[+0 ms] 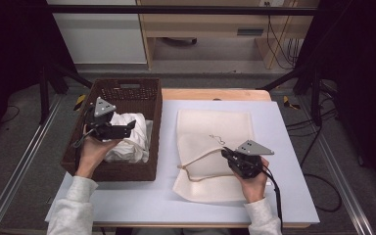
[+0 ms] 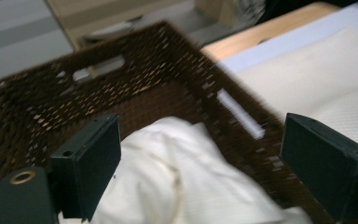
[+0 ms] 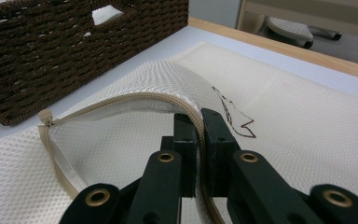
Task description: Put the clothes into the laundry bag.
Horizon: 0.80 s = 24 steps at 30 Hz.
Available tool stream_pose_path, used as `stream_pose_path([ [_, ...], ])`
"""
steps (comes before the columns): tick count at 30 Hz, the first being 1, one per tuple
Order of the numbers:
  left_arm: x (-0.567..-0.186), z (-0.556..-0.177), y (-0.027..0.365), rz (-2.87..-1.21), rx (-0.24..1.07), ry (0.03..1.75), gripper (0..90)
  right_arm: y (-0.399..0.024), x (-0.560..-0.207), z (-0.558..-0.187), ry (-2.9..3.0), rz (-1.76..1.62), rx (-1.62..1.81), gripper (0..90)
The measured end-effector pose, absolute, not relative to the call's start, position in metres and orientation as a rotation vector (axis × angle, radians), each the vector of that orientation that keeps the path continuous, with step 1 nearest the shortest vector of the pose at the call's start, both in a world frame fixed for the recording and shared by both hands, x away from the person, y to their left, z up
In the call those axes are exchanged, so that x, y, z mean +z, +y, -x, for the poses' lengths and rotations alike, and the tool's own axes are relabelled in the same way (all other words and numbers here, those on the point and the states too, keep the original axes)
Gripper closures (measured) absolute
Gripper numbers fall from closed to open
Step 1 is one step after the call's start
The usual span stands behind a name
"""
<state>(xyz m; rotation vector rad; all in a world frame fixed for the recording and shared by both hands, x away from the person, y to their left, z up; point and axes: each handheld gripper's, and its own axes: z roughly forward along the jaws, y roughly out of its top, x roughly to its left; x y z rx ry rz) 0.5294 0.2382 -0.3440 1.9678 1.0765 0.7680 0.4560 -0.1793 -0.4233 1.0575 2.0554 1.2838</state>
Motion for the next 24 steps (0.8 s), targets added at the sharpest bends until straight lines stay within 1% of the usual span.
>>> stream_pose_path([
  [3, -0.36, -0.546, 0.239, -2.06, 0.736, 1.142, 6.8, -0.179, -0.425, -0.457, 2.065, -1.059, 1.279, 85.3],
  [7, -0.381, -0.559, 0.241, -2.135, 0.715, 1.224, 4.9, -0.179, -0.426, -0.457, 2.074, -1.059, 1.275, 85.2],
  [9, -0.389, -0.564, 0.243, -2.166, 0.656, 1.277, 4.5, -0.179, -0.426, -0.458, 2.08, -1.057, 1.271, 85.1],
  [16, -0.408, -0.572, 0.239, -2.264, 0.536, 1.362, 2.6, -0.178, -0.428, -0.458, 2.092, -1.063, 1.259, 84.7],
  [21, -0.414, -0.572, 0.235, -2.303, 0.572, 1.341, 1.3, -0.18, -0.428, -0.458, 2.096, -1.065, 1.263, 83.9],
  [24, -0.418, -0.573, 0.236, -2.306, 0.564, 1.351, 1.1, -0.18, -0.429, -0.459, 2.101, -1.073, 1.258, 83.4],
])
